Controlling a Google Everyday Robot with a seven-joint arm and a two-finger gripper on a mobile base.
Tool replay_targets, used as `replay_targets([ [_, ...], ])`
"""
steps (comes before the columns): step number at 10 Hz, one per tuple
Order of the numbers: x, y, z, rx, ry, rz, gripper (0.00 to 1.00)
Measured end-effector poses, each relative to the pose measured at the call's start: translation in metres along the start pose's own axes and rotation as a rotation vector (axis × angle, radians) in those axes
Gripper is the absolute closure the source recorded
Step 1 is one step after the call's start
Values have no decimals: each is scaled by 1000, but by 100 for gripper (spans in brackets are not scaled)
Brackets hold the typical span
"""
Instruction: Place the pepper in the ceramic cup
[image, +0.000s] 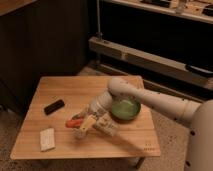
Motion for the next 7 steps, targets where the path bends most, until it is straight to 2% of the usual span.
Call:
replay_targets([
  [2,-10,2,4,-18,-25,-52,20],
  [4,-21,6,7,-33,-51,-137,22],
  [5,-22,7,7,-30,-42,-154,28],
  [6,-15,6,5,-25,-30,-130,38],
  [7,-8,4,3,-19,-28,-76,49],
])
